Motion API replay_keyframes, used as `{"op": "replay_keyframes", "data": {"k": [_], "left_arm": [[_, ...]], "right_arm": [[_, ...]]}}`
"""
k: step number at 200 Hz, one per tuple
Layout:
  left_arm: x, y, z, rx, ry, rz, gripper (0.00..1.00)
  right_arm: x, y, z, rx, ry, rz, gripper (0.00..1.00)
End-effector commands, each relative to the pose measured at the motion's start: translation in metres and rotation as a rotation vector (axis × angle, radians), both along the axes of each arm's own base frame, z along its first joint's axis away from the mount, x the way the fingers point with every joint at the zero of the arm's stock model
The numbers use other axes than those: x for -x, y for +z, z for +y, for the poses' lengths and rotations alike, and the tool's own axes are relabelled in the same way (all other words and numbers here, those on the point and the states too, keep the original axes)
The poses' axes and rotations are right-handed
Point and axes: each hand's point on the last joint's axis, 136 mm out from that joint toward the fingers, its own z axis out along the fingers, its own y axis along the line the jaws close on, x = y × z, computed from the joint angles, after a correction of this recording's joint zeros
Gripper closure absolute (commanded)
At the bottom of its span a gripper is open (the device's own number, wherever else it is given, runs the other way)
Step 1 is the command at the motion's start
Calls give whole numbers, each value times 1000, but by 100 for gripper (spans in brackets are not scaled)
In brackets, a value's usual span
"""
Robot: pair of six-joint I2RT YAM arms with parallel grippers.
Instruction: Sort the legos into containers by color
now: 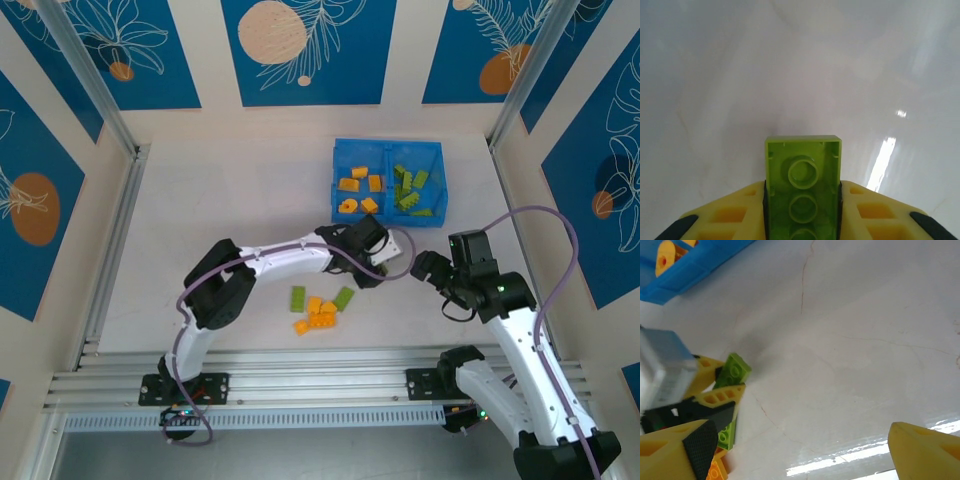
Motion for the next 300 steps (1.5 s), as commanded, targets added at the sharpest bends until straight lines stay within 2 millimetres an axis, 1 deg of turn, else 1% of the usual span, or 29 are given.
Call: {"op": "replay_keyframes", "data": {"k": [1,11,31,41,44,60,87,107,138,150,164,178,199,221,247,249,256,261,262,264,267,271,272,274,276,278,280,284,300], "left_arm": [[-38,84,-41,222,58,-146,68],[-55,96,-52,251,85,-183,68],[-92,105,-73,289,145,-248,69],[-109,103,-82,301,175,-263,69],[-114,108,-84,314,184,-270,69],[-135,108,-96,348,219,-286,69],[-160,105,-116,423,224,-363,68],[-179,104,-124,498,251,-426,69],[-192,116,-135,638,264,-456,68],[-195,121,-135,662,274,-468,63],[-199,123,-132,662,294,-480,48],[-203,129,-127,658,309,-491,39],[-204,146,-120,649,323,-514,26],[-196,180,-112,659,302,-511,14],[-172,233,-95,667,250,-490,12],[-169,239,-93,676,244,-492,12],[-161,249,-87,684,221,-493,12],[-155,257,-81,696,206,-505,11],[-154,262,-79,706,204,-513,11],[-151,261,-76,704,198,-514,11],[-146,273,-71,725,189,-534,10],[-141,275,-65,730,179,-548,10],[-140,273,-64,726,177,-546,10],[-137,278,-59,736,173,-560,9],[-135,277,-56,732,169,-564,9],[-132,283,-51,741,164,-576,9],[-129,282,-48,739,160,-581,9],[-123,289,-39,744,151,-600,9],[-100,298,-5,704,118,-653,7]], "right_arm": [[0,12,-10,2,-74,-54,10],[1,13,-12,2,-88,-70,10],[1,16,-13,-11,-98,-92,10],[2,18,-12,-20,-101,-98,10],[3,18,-12,-22,-97,-99,10],[6,20,-11,-33,-100,-99,11],[11,18,-11,-56,-112,-108,11],[12,18,-9,-71,-104,-125,11],[13,20,-9,-59,-88,-125,11],[13,22,-10,-57,-90,-128,11],[13,24,-10,-57,-91,-133,11],[13,23,-9,-62,-92,-130,11],[13,22,-8,-71,-90,-127,11],[14,22,-8,-71,-90,-126,11],[15,23,-8,-63,-84,-122,11],[15,24,-8,-63,-82,-124,11],[14,24,-6,-69,-70,-124,11],[14,24,-3,-77,-59,-125,11],[13,24,-3,-79,-57,-125,11],[13,24,-2,-82,-53,-125,11],[13,24,-1,-87,-47,-126,11],[11,24,1,-93,-40,-125,11],[11,24,2,-96,-37,-125,11],[11,24,3,-100,-33,-122,11],[11,24,4,-104,-29,-120,11],[10,24,5,-108,-23,-119,11],[10,23,7,-112,-17,-117,11],[9,23,9,-121,-9,-112,12],[4,17,21,-164,28,-84,14]]}}
